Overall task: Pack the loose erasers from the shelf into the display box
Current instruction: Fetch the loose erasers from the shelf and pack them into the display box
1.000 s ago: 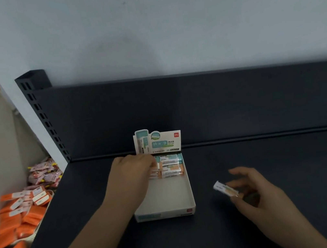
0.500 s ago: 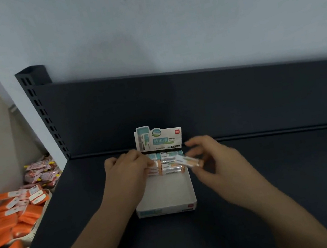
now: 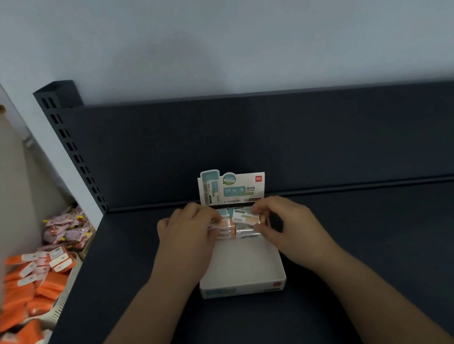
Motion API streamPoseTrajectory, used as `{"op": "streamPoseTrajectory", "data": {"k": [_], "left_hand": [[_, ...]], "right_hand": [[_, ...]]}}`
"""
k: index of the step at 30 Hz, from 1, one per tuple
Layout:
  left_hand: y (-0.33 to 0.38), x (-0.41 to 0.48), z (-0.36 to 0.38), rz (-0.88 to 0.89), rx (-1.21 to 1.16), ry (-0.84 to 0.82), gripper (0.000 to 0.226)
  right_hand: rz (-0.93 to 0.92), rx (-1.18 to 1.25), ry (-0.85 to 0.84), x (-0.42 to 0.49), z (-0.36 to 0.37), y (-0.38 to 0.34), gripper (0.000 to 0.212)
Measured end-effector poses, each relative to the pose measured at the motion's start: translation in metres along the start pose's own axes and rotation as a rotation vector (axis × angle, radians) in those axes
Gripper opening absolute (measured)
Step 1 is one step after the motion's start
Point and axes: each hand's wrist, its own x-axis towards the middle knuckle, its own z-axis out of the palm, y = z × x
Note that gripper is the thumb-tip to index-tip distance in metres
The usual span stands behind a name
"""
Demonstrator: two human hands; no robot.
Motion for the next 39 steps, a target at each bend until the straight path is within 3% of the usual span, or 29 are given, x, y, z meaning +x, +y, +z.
{"op": "streamPoseTrajectory", "data": {"k": [5, 24, 39], "left_hand": [[-0.001, 0.0, 0.0, 0.002, 0.006, -0.005, 0.026], [-0.005, 0.003, 0.0, 0.002, -0.04, -0.012, 0.026], [-0.006, -0.003, 0.001, -0.049, -0.05, 0.02, 0.03]], "right_hand": [[-0.079, -0.179, 0.016, 0.003, 0.006, 0.009, 0.03], [-0.067, -0.31, 0.106, 0.005, 0.008, 0.009, 0.019], [0.061, -0.26, -0.019, 0.004, 0.003, 0.003, 0.033]]}}
